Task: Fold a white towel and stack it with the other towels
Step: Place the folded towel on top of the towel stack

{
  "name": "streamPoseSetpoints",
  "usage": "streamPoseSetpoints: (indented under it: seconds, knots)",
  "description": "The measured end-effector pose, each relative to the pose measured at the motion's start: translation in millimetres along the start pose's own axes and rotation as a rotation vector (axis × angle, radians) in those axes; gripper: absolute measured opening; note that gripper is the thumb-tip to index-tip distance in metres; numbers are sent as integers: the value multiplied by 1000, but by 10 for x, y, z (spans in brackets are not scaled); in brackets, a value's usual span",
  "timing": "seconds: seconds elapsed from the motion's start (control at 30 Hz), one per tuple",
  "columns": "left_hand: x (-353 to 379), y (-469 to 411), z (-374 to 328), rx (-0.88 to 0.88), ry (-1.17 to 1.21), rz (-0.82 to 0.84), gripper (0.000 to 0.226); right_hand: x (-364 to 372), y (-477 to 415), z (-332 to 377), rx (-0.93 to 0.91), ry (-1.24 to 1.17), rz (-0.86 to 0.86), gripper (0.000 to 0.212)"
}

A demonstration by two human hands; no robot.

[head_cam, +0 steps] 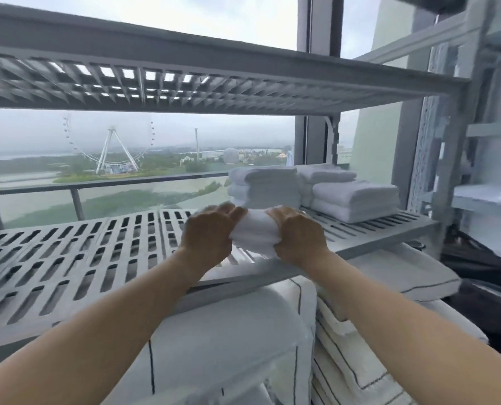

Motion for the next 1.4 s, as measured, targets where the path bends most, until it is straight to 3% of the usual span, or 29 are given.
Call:
streamPoseSetpoints:
  seconds: [0.4, 1.0, 1.4]
  knots:
    - [-96, -820, -851, 91, 73, -291, 55, -587, -35, -1017, -76, 72, -253, 46]
    - [503, -2387, -1246, -72, 53, -348, 61, -790, -1480, -2293, -278, 71, -339, 54]
    - [617, -3312, -2108, -187, -35, -341, 58, -1334, -2065, -3406, -394, 25, -300, 55]
Point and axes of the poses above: each hand's wrist, its own y-axis away from the middle knuckle, its own x-axis out of the palm, z = x × y, the point moved 1 cm from there along -y, towards the middle knuckle, and after that the axes turned 14 degrees about -y, right-handed, at the moved point
